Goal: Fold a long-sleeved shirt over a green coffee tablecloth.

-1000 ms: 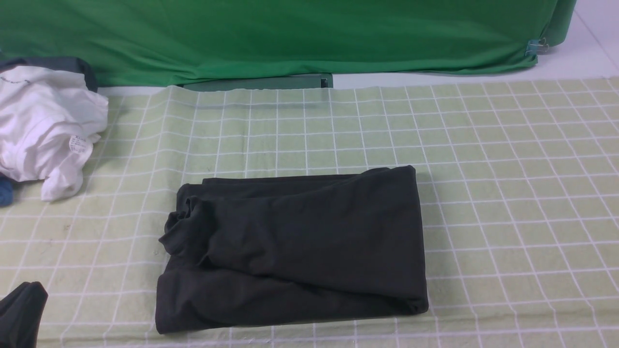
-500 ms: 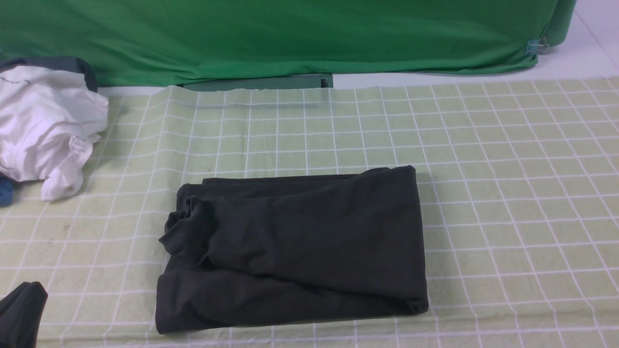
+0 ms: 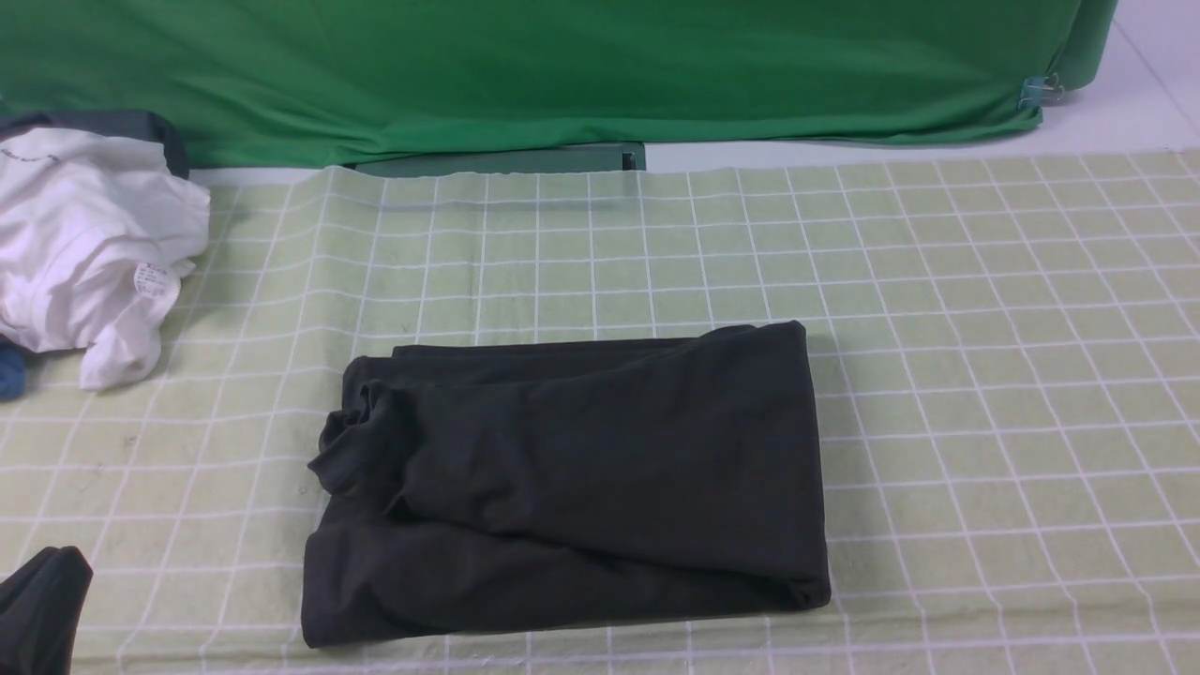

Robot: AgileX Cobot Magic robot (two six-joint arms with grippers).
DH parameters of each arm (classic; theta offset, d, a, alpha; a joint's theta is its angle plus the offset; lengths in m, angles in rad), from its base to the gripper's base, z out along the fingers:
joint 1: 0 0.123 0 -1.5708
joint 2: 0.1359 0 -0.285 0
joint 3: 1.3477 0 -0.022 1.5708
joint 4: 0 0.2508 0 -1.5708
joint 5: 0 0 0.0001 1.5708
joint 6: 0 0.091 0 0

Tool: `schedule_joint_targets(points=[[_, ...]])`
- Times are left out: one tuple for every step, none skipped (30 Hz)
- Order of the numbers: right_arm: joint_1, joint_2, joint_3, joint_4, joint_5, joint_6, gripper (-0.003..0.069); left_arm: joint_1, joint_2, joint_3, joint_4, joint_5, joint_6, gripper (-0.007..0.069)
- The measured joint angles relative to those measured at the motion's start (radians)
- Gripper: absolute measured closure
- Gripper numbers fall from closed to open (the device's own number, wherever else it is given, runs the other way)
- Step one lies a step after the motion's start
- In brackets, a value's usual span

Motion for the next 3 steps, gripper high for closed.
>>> schedule_joint_targets(points=[[0.0, 0.0, 0.0, 0.0, 0.0, 0.0, 0.0418, 0.0, 0.0, 0.0, 0.0, 0.0, 0.0, 0.0607], [0.0, 0.0, 0.0, 0.0, 0.0, 0.0, 0.0418, 0.0, 0.0, 0.0, 0.0, 0.0, 0.0, 0.0607], [0.0, 0.0, 0.0, 0.0, 0.0, 0.0, 0.0418, 0.0, 0.0, 0.0, 0.0, 0.0, 0.0, 0.0607]])
